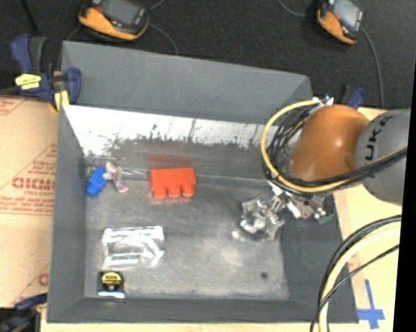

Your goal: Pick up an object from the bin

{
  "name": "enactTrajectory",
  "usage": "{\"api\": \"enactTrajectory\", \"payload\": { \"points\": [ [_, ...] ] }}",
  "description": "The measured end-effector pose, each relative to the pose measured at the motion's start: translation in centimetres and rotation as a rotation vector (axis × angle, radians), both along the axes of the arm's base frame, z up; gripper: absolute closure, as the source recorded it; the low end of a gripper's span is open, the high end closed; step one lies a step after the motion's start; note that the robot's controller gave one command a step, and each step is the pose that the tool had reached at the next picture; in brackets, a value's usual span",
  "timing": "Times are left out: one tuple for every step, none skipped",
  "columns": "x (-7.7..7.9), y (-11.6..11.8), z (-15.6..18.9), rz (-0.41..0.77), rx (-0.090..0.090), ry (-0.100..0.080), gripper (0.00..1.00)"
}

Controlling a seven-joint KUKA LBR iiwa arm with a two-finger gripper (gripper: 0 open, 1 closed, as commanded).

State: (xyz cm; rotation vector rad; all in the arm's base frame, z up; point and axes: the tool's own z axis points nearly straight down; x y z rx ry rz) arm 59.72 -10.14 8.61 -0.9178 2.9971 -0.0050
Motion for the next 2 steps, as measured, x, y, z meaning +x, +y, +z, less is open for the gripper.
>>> {"api": "enactTrajectory", "payload": {
  "points": [
    [0.2,-0.1,1.0,-0.002,-0.001,-0.002,1.00],
    [0.5,-0.2,10.9,-0.007,-0.002,-0.005,1.00]
  ]
}}
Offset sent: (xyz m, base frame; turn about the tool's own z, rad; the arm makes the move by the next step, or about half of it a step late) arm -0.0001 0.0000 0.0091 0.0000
